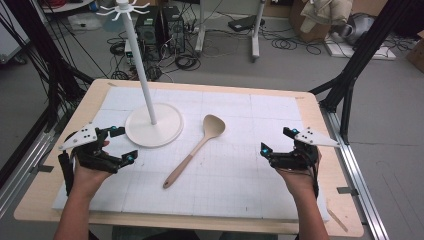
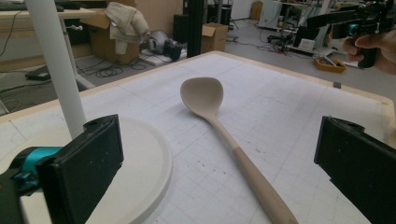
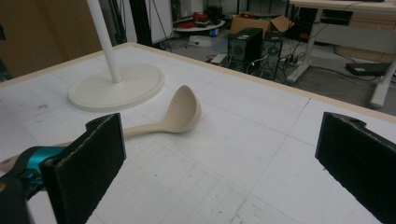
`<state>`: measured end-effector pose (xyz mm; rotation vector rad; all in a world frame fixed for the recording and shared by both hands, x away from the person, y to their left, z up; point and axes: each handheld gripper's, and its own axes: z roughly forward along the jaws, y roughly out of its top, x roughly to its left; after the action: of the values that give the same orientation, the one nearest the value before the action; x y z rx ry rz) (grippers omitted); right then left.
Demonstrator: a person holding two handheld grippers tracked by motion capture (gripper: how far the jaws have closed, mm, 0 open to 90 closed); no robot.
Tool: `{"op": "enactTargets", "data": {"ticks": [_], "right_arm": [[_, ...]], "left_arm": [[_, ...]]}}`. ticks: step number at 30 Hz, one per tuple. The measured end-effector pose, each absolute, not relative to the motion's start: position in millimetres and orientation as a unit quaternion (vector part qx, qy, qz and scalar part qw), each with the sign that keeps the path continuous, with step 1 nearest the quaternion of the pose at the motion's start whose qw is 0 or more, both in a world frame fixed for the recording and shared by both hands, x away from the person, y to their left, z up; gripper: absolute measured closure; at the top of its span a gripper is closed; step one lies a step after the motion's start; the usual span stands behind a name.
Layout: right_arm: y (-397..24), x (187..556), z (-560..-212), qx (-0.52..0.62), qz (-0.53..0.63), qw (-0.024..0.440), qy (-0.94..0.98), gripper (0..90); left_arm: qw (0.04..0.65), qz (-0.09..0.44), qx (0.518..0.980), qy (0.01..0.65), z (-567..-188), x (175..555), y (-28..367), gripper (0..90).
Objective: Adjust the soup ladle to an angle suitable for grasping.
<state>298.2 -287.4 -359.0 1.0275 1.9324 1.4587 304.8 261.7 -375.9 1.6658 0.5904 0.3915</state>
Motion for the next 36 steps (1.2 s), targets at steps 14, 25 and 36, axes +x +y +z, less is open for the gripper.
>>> {"op": "enactTargets", "data": {"ticks": [14, 25, 36], "right_arm": [[-287.6, 295.9, -364.9, 0.382, 0.528, 0.257, 0.714, 0.6], [-291.6, 291.6, -367.7, 0.386, 0.522, 0.261, 0.715, 0.6], [-291.3, 291.1, -367.9, 0.382, 0.514, 0.263, 0.722, 0.6]], "left_arm": [[0.619, 0.173, 0.72, 0.262, -378.1, 304.9, 264.6, 1.7], [0.611, 0.161, 0.728, 0.264, -379.5, 307.6, 260.6, 1.7], [0.613, 0.163, 0.727, 0.263, -378.5, 308.2, 257.5, 1.7]]}}
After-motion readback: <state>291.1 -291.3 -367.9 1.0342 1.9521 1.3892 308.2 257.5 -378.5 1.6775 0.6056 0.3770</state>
